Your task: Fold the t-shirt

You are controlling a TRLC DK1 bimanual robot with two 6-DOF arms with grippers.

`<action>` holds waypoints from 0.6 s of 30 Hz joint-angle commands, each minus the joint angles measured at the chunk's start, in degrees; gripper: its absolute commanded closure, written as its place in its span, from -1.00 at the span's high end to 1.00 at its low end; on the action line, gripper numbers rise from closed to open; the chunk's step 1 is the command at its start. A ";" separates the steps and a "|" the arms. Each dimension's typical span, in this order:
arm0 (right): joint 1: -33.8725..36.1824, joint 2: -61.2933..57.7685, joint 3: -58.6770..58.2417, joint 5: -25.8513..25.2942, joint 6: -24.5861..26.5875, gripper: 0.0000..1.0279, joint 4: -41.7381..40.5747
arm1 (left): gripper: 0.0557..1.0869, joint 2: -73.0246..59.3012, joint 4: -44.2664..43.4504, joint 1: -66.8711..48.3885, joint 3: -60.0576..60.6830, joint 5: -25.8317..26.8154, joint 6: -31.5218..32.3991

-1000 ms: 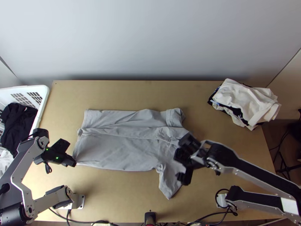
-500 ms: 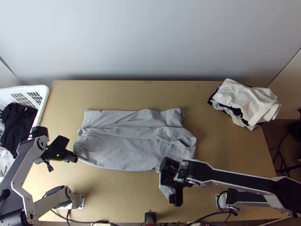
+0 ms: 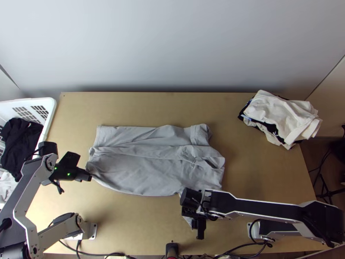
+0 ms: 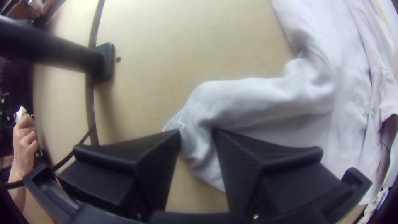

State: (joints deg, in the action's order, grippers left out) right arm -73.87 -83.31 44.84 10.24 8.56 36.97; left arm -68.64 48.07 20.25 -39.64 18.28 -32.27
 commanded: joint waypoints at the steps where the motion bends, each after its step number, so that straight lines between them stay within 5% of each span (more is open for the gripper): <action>1: 0.56 0.25 -2.21 -3.12 -1.61 -0.95 -3.48 | -0.93 -0.26 -2.02 -3.90 -1.14 0.00 4.67; 18: 22.45 8.69 9.04 -3.56 3.75 -0.95 9.70 | -0.93 0.53 -2.28 -5.31 -9.14 0.09 8.01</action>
State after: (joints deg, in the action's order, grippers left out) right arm -60.95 -77.30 49.52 6.87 9.78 42.81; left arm -67.92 46.04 14.74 -45.78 18.39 -24.43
